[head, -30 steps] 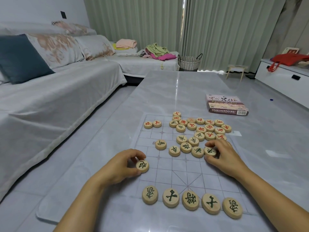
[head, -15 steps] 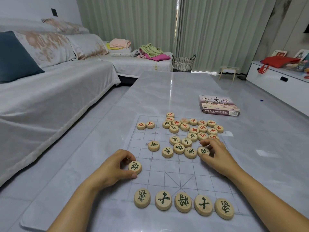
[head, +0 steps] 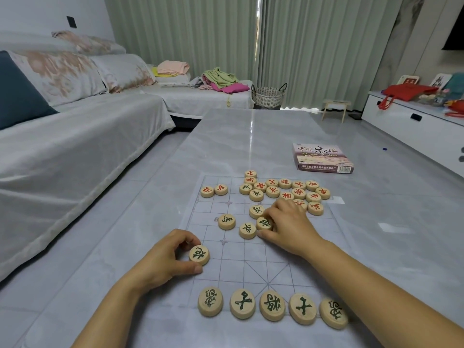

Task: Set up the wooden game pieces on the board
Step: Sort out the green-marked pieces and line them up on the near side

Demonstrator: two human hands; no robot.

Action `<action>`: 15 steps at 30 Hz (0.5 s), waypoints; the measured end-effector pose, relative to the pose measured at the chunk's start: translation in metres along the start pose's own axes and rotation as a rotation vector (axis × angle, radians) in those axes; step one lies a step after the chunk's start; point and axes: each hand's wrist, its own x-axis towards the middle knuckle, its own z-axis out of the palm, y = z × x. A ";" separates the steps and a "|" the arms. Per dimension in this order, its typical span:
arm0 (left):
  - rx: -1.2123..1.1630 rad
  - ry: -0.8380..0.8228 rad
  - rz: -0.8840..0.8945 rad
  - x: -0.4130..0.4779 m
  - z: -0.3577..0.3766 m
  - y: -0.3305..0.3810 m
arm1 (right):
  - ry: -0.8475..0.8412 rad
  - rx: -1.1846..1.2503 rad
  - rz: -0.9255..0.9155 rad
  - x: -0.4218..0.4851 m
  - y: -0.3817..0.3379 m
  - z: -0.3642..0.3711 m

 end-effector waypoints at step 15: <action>0.013 0.016 0.005 0.003 0.002 -0.004 | -0.078 0.588 0.293 -0.093 0.062 -0.057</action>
